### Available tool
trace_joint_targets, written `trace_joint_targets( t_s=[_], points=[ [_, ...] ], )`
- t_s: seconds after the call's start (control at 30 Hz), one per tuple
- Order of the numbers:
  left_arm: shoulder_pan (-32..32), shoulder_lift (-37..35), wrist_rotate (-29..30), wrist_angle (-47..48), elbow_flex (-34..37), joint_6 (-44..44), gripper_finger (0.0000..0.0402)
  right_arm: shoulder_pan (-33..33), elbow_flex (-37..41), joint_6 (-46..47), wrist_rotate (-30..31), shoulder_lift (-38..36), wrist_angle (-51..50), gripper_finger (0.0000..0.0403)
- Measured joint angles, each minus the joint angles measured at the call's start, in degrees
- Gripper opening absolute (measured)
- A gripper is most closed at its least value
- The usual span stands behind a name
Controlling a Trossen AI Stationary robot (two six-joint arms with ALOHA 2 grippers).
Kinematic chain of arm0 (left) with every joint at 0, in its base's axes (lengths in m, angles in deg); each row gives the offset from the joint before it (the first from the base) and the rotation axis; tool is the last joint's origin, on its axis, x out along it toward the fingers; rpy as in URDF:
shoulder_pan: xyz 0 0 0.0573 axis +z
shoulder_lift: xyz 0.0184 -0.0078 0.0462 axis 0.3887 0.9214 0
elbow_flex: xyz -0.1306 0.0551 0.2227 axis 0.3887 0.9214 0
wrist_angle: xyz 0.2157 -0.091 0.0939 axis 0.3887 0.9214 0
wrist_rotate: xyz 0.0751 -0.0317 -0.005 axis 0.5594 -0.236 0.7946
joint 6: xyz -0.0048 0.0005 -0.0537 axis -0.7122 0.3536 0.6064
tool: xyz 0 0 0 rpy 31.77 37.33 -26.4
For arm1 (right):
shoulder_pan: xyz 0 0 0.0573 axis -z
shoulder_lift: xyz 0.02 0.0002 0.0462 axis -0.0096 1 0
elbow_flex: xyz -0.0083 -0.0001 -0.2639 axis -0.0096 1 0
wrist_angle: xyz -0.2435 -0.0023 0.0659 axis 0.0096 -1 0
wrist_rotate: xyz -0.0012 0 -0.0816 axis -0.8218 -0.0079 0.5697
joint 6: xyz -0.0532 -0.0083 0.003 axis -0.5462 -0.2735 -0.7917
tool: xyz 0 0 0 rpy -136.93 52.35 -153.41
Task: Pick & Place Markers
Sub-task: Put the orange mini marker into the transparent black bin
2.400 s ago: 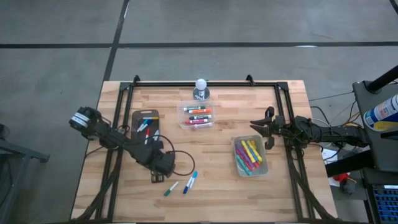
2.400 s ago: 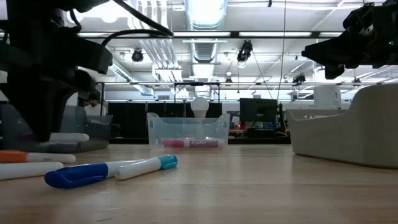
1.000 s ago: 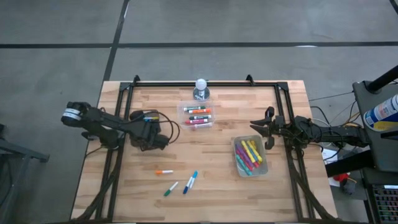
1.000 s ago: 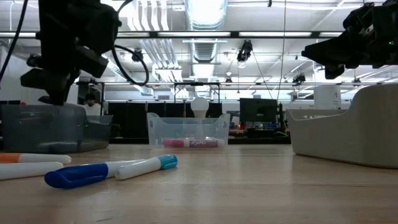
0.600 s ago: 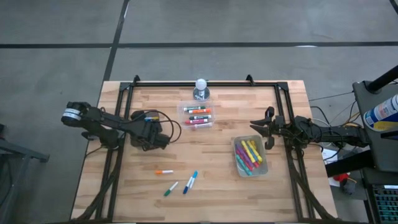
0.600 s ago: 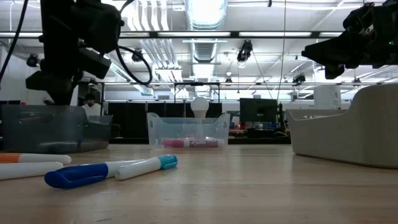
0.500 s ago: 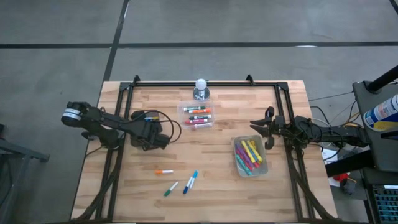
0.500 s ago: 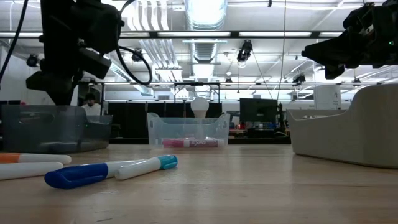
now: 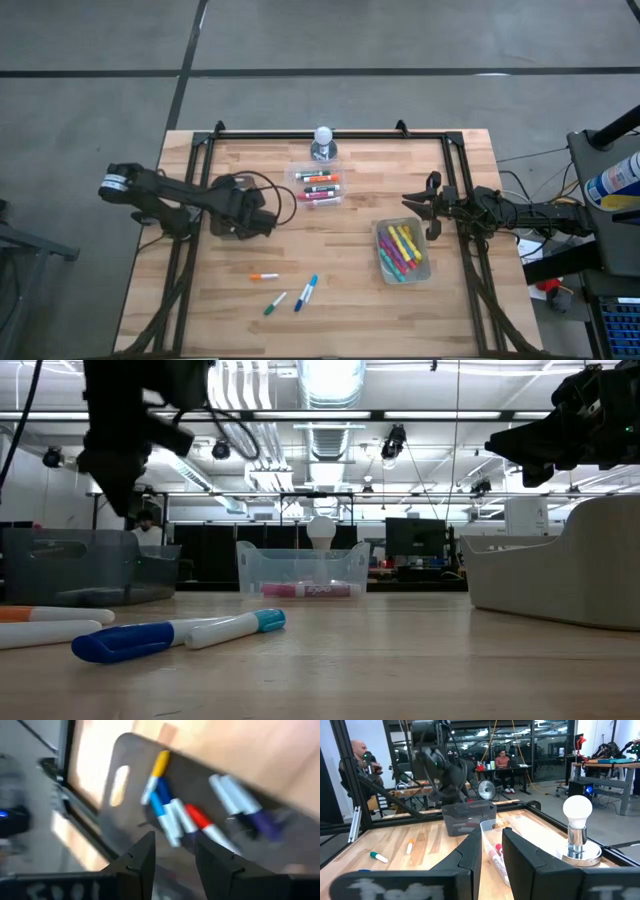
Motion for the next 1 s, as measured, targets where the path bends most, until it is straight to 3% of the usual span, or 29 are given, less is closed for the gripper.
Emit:
trace_joint_targets(
  t_s=[0.17,0.47,1.0],
  points=[
    [-1.3,0.0,-6.7,-4.7,-4.0,1.8,0.0129,0.0,0.0,0.0,0.0,0.0,0.0,0.0068],
    [-10.2,0.0,-21.1,-25.9,-4.1,-1.2,0.0129,0.0,0.0,0.0,0.0,0.0,0.0,0.0068],
    [-27.0,0.2,-18.8,-48.7,5.7,0.5,0.0129,0.0,0.0,0.0,0.0,0.0,0.0,0.0068]
  ],
)
